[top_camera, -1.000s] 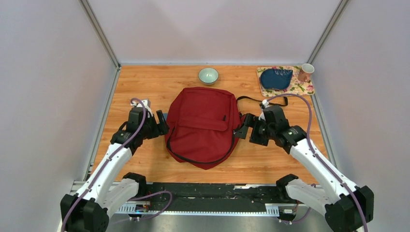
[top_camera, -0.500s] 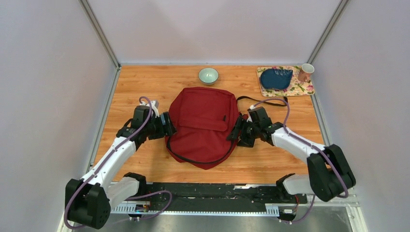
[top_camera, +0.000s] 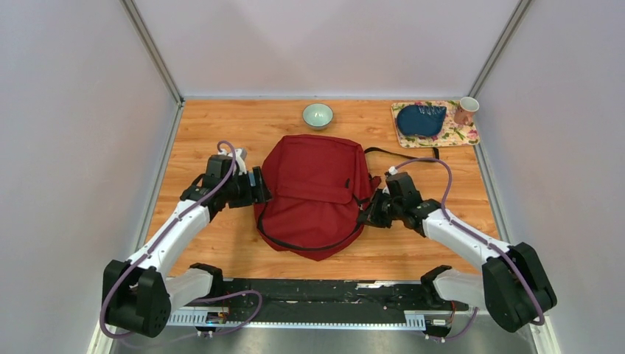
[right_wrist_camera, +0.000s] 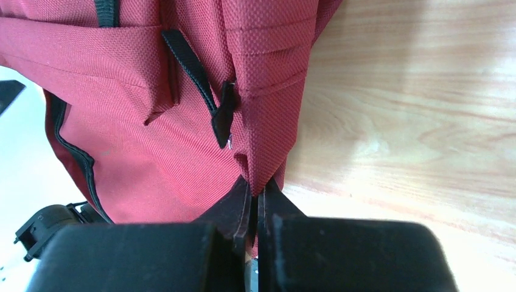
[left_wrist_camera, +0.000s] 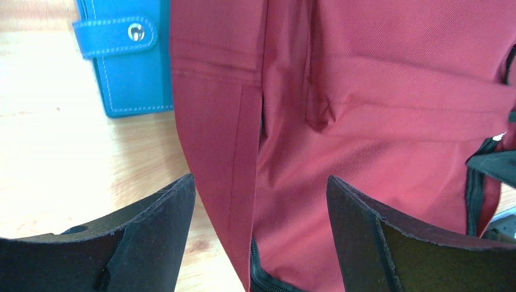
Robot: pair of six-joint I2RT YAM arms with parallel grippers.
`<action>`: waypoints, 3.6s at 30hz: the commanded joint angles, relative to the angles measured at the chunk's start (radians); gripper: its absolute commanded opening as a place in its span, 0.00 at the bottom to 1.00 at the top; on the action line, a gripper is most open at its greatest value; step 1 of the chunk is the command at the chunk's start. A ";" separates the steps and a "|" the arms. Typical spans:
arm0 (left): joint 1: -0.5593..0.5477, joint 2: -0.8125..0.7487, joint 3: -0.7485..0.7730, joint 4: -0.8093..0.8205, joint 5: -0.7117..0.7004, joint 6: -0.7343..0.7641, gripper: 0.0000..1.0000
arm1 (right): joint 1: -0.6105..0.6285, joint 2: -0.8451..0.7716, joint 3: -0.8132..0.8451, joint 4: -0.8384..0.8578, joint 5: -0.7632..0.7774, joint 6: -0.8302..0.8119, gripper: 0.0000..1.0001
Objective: Pack the student bag
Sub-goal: Adjust the student bag at the center of the board, then unzip the student bag at the center of the board.
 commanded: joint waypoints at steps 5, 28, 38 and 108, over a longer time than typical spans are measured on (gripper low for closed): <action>-0.005 0.001 0.137 0.040 0.045 -0.030 0.86 | 0.002 -0.065 0.034 -0.161 0.051 -0.094 0.32; -0.456 0.454 0.645 -0.001 -0.137 0.004 0.77 | 0.000 -0.028 -0.056 0.095 -0.006 0.066 0.72; -0.575 0.769 0.949 -0.168 -0.226 0.051 0.75 | -0.001 -0.101 -0.188 0.206 0.029 0.192 0.70; -0.704 0.821 0.912 -0.046 -0.441 0.113 0.00 | -0.003 -0.470 -0.197 -0.027 0.190 0.106 0.66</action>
